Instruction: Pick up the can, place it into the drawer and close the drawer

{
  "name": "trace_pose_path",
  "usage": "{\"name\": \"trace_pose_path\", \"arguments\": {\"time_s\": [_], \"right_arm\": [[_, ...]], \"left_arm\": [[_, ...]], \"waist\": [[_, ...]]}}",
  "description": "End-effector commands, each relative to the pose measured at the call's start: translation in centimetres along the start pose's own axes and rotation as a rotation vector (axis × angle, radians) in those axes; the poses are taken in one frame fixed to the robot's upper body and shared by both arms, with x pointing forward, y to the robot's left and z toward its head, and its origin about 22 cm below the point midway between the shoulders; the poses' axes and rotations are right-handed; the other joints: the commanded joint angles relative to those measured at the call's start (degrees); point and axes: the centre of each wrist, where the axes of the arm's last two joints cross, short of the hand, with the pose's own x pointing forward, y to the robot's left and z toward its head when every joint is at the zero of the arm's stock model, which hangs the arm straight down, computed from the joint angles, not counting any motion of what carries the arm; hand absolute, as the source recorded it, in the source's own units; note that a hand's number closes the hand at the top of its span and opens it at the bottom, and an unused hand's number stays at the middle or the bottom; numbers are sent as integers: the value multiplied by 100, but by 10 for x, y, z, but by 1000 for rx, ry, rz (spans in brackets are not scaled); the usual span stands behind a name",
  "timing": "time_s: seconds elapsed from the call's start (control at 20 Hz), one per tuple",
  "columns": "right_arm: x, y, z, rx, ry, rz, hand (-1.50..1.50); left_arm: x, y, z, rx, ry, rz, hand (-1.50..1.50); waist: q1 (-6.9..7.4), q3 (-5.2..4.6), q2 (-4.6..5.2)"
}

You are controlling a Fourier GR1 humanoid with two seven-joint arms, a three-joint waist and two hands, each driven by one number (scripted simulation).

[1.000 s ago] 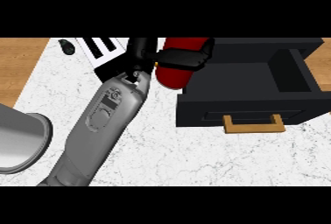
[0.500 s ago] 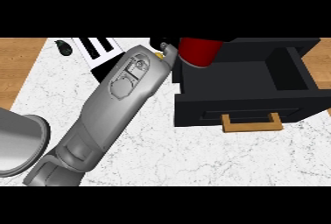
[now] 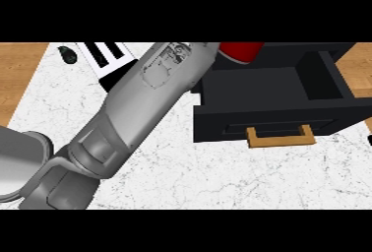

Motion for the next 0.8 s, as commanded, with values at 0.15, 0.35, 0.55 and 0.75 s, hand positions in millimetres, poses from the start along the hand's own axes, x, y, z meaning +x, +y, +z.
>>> {"name": "trace_pose_path", "arguments": {"time_s": [0.15, 0.35, 0.55, 0.75], "right_arm": [[5, -8, -11, -3, 15, 16, -150], [-1, 1, -13, 11, 9, 7, -150], [2, 4, -23, 27, -15, 18, -150], [-1, 1, -19, 49, -6, 18, -150]], "left_arm": [[-16, -9, -2, 3, 7, -57, 150], [-20, -13, -1, 9, 18, -43, 150], [-35, -6, -8, 28, 21, -103, 150], [-34, -13, -4, 76, 5, -123, 150]], "waist": [[-55, 2, 16], [-115, 4, 28], [-221, 7, 80], [-248, 8, 47]]}}
